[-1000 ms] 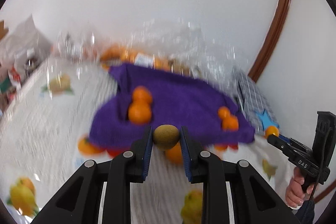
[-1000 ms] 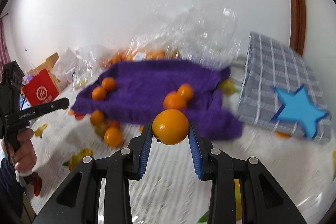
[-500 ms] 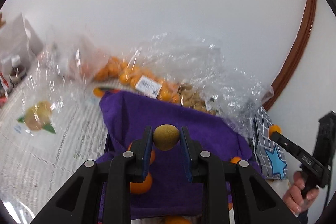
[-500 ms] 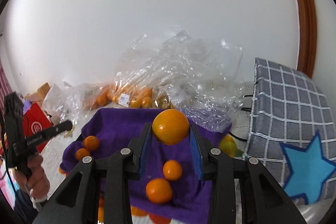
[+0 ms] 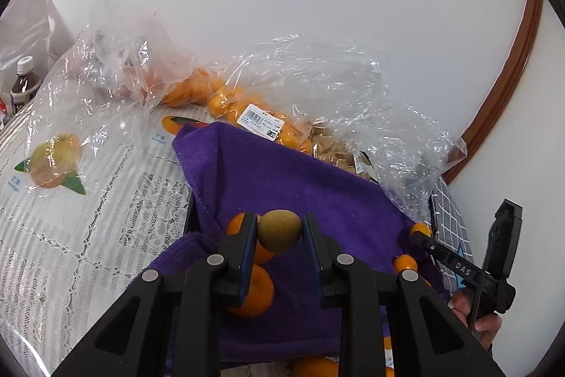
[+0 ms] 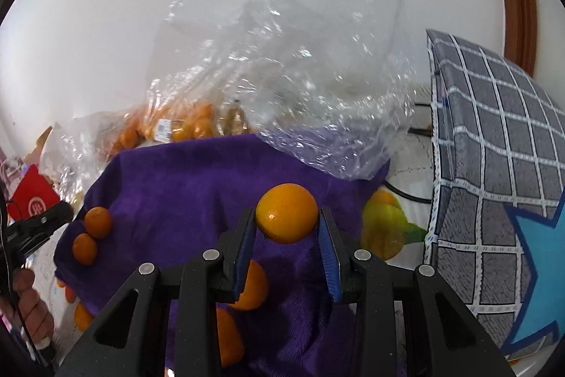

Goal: Organize fruits
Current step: 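Lower the orange onto the towel and open the right gripper while the left carries the green fruit, then lower the small green fruit onto the towel and open the left gripper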

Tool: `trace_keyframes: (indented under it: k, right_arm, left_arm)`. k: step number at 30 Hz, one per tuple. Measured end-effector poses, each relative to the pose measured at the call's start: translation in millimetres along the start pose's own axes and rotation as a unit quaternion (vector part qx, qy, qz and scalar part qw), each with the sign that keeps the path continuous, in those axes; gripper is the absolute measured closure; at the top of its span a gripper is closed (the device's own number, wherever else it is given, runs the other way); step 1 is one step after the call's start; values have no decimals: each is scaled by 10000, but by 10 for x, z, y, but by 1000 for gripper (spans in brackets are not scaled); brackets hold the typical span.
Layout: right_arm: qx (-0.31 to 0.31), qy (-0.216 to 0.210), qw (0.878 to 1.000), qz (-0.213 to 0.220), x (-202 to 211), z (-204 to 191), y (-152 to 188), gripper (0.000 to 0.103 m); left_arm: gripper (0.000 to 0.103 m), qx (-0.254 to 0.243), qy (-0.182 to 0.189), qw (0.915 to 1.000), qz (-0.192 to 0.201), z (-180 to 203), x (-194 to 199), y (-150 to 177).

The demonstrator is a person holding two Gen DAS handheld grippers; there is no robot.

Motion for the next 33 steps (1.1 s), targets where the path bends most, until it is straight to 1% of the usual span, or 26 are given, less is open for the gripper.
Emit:
trace_keyframes:
  k: [1,4,7,9,15,19,21,27,30,33]
  right_arm:
    - [-76,-6,10000,-51,-36,30,11,67]
    - [-146,-44,9999,-14,-59,23,-2,67]
    - [-94,-95,9998,-145,-109,-8,25,67]
    - [-39,-18,9997,-240,-154,-21,44,67]
    - [39,-31,9997,-259,-147,-44,72,67]
    - [50,-95,9996,-274,-101,-62,96,62]
    - [49,-88,9996,-245,-67,-66,103,62]
    - [76,-13,9999,-127,163,-76,149,62]
    - [165,191,9997,25,337,-108,136,62]
    - [199,238,9993,198,486,-138,94,62]
  left_arm:
    - [78,-16,-44,10000,16,-10,-7,-1]
    - [78,48,-94,9999,-24,-53,-37,-6]
    - [78,82,-115,9999,-54,-80,-46,-5]
    - [78,52,-145,9999,-24,-80,-43,-12]
    - [78,28,-225,9997,-80,-96,-87,-1]
    - [78,-11,-231,9997,-13,-91,-65,-6]
    - [78,-43,-234,9997,-12,-79,-65,1]
    - [78,-323,-246,9991,-77,30,-100,62]
    - [78,-561,-268,9981,-37,127,-70,97]
    - [78,-827,-443,9955,106,245,-46,124]
Point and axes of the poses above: each gripper's, at about its wrist camera, not at the fingertips, and x roughly against the way its jaws point, z to its right, y to its underside, the point moved 7 cm from there along -x, roughly the way its jaws point, and after that the axes turned 11 degrees about -y, right-handed, at the moved point
